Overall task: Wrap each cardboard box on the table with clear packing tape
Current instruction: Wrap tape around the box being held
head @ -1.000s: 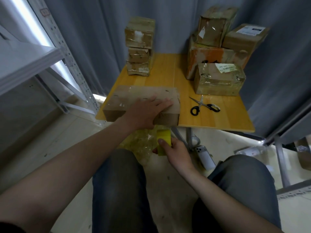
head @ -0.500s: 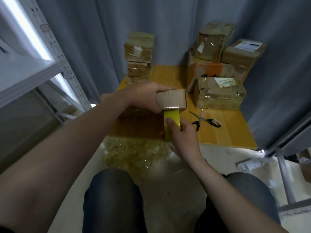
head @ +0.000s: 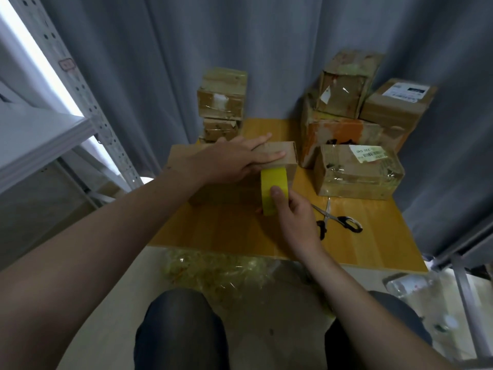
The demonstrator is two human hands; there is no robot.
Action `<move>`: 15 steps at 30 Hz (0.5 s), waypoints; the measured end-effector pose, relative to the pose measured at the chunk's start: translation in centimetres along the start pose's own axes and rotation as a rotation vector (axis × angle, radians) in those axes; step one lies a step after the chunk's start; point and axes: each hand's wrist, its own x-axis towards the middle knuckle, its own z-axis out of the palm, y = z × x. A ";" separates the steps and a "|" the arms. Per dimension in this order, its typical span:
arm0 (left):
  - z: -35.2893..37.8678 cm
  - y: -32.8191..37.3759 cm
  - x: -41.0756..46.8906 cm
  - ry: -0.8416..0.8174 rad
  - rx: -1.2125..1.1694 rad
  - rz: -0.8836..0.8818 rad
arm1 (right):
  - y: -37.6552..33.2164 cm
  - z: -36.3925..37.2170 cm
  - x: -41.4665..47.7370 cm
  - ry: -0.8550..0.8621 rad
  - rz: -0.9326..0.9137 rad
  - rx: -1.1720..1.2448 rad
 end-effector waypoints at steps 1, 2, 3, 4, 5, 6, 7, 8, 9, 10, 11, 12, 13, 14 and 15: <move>0.2 0.1 -0.3 0.013 0.034 0.014 | 0.2 0.1 -0.2 -0.001 -0.012 -0.016; 0.1 0.3 -0.6 0.022 0.065 0.032 | 0.4 0.1 -0.4 -0.001 -0.019 -0.021; 0.1 0.4 -0.7 0.026 0.085 0.049 | 0.5 0.1 -0.7 0.001 -0.024 -0.017; -0.1 0.3 -0.8 0.025 0.087 0.065 | 0.5 0.0 -0.9 0.003 -0.031 -0.009; -0.3 0.3 -0.8 0.014 0.072 0.078 | 0.2 -0.2 -1.0 0.009 -0.038 0.001; -0.6 0.1 -0.7 -0.003 0.024 0.095 | -0.3 -0.4 -1.0 0.017 -0.044 0.014; -1.1 -0.1 -0.7 -0.020 -0.065 0.115 | -1.0 -0.6 -1.0 0.028 -0.050 0.035; -1.5 -0.3 -0.6 -0.041 -0.174 0.128 | -1.7 -0.9 -1.0 0.034 -0.054 0.067; -1.8 -0.5 -0.6 -0.066 -0.274 0.135 | -2.3 -1.1 -0.8 0.033 -0.062 0.101; -2.1 -0.7 -0.5 -0.091 -0.358 0.138 | -2.8 -1.3 -0.7 0.024 -0.078 0.123; -2.3 -0.9 -0.4 -0.110 -0.424 0.137 | -3.1 -1.4 -0.6 0.011 -0.100 0.130; -2.2 -1.1 -0.4 -0.115 -0.474 0.140 | -3.3 -1.4 -0.5 -0.007 -0.117 0.134; -2.1 -1.3 -0.4 -0.121 -0.515 0.136 | -3.2 -1.4 -0.3 -0.027 -0.125 0.134; -1.7 -1.7 -0.4 -0.118 -0.545 0.114 | -3.1 -1.2 0.0 -0.047 -0.127 0.126; -1.3 -2.2 -0.4 -0.101 -0.558 0.074 | -3.0 -1.1 0.4 -0.061 -0.129 0.107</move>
